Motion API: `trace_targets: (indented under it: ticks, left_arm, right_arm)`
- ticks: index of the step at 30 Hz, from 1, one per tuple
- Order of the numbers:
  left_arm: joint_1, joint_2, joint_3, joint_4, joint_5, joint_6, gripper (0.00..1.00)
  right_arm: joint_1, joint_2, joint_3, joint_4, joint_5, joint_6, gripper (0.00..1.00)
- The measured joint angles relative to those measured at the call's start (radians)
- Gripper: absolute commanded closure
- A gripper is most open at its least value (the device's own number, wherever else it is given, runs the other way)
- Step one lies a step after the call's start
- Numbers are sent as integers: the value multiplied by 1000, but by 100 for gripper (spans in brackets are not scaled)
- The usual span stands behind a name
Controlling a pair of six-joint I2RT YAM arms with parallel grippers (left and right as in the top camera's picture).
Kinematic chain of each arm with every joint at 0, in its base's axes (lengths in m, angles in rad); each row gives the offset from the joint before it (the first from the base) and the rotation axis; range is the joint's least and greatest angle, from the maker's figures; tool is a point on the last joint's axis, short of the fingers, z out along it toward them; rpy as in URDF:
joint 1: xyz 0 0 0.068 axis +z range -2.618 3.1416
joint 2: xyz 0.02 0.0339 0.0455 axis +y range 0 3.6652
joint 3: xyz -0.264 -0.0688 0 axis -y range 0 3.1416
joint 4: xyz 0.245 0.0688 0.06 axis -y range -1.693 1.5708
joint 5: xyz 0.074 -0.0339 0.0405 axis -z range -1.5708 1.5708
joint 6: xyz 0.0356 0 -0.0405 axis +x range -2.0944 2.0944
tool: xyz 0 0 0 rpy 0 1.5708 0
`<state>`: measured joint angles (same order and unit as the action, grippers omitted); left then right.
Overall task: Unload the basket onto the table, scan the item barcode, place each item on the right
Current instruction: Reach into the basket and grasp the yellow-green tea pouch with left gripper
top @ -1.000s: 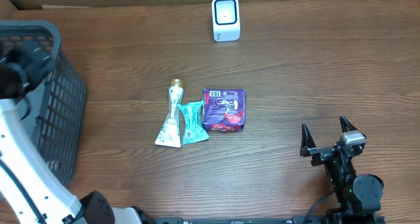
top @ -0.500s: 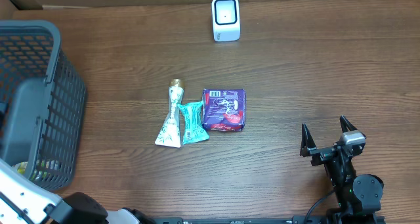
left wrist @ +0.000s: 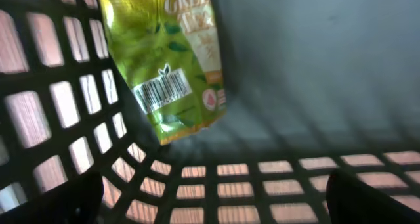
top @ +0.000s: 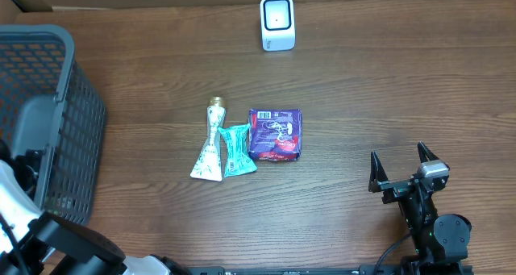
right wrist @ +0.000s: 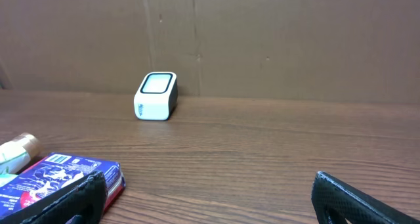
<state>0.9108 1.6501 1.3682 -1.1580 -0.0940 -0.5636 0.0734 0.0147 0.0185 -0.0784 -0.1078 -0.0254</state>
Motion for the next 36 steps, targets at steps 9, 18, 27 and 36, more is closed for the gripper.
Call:
trace_targets:
  ticks: [9,18,27,36]
  left_arm:
    - [19,0,-87,100,-9,-7,0]
    - [19,0,-89,143,-16,-7,1]
    - [23,0,-135,174,-55,-7,0]
    - [68,0,-156,222,-62,-6,0]
  right_arm:
    - [0,0,0,0,0,0,0]
    - [0,0,0,0,0,0,0]
    - [0,0,0,0,0,-1,0]
    - [0,0,0,0,0,-1,0]
